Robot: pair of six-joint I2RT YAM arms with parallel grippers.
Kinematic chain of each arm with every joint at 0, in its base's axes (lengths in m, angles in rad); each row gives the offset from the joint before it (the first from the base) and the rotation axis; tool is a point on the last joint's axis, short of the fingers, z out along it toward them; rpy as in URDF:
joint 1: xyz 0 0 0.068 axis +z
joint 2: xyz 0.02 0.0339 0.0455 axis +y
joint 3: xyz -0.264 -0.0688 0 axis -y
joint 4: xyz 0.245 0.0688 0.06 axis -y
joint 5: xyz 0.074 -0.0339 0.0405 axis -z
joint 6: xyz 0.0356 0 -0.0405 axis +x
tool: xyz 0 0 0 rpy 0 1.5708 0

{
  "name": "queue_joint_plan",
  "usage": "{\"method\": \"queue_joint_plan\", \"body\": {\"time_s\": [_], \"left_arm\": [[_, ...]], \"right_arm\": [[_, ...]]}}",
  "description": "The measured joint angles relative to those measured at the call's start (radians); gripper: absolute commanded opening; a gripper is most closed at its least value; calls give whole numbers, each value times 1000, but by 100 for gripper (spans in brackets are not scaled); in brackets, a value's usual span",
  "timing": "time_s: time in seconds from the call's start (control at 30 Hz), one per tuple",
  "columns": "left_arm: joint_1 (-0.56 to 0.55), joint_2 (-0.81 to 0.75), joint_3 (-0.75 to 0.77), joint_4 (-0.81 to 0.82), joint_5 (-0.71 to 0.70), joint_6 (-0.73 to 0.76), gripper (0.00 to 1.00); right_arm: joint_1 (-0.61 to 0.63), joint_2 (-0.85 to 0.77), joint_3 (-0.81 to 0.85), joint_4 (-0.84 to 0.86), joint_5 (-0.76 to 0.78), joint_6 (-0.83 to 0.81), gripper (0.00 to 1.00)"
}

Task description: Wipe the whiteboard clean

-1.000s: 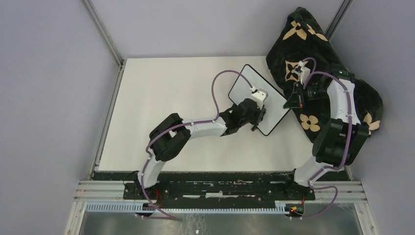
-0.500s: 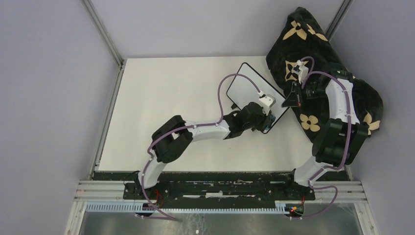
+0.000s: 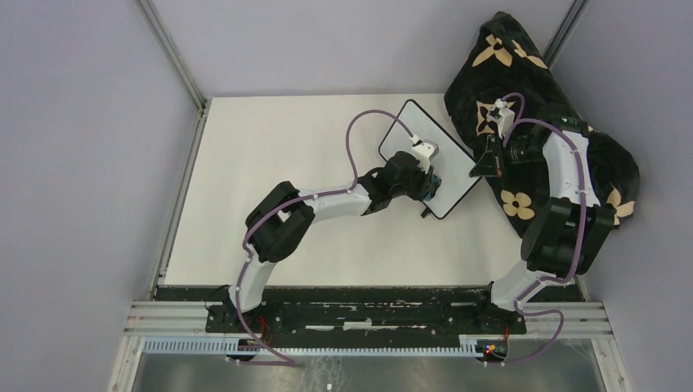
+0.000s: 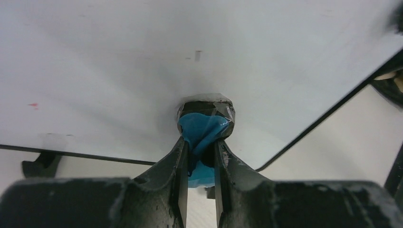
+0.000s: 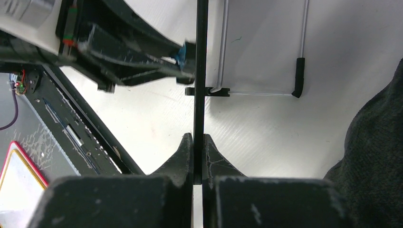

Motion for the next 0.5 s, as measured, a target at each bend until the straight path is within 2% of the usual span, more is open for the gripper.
{"method": "queue_joint_plan", "body": {"time_s": [0.5], "left_arm": [[109, -24, -44, -26, -90, 2, 3]], "right_arm": [[-2, 0, 0, -28, 0, 1, 0]]}}
